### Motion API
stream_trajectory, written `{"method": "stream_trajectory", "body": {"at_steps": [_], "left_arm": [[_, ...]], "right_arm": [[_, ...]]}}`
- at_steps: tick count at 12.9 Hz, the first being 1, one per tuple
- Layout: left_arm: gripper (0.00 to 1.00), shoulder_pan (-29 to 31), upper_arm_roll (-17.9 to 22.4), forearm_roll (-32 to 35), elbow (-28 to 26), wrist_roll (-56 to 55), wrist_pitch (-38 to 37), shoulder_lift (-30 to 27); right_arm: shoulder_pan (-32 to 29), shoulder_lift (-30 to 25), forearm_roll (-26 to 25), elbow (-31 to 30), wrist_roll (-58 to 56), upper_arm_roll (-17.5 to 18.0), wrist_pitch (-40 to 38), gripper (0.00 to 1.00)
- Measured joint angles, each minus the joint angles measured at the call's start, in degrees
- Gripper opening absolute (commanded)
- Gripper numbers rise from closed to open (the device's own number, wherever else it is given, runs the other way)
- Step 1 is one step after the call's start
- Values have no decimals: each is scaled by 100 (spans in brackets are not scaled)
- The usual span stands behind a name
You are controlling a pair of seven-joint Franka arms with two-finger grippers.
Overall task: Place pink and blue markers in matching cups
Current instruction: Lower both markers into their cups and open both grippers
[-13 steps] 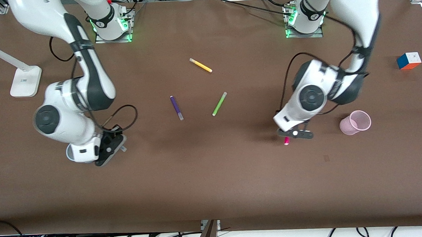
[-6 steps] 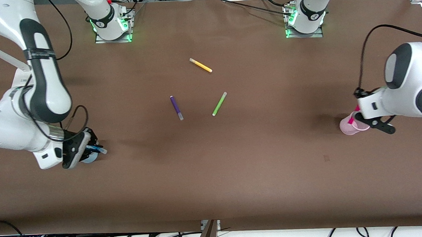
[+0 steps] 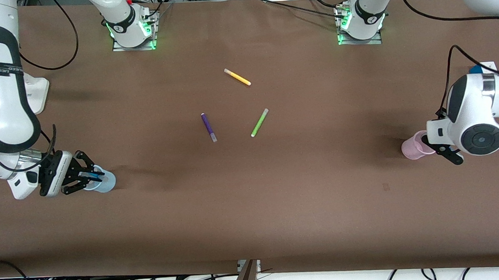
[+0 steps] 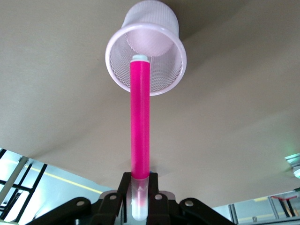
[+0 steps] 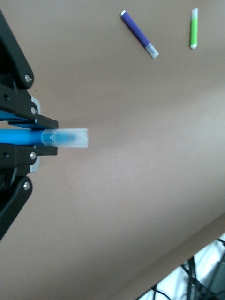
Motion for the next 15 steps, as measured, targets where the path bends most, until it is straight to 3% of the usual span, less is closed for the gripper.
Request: {"method": "stream_trajectory", "body": {"at_steps": [5,10,11,13,15], "left_arm": [[0,-18,8,479,-2,-4,-67,374],[0,-137,7,551,-11,-121,-240,505],[9,-162,7,591,-12,-214,-243,570],[100,-228,6,607,-14,-367,-243,713],[100,-281,6,613,-8,-437,-243,812]], "right_arm": [[-198,304,766,-2,-966,6,0,0],[-448,412,882,3,-1489,10,-264,0],[-503,412,906,4,-1567,11,-348,0],[-620,415,1032,3,-1755,11,-480,0],[-700,468,1222,2,-1955,11,-560,0]]}}
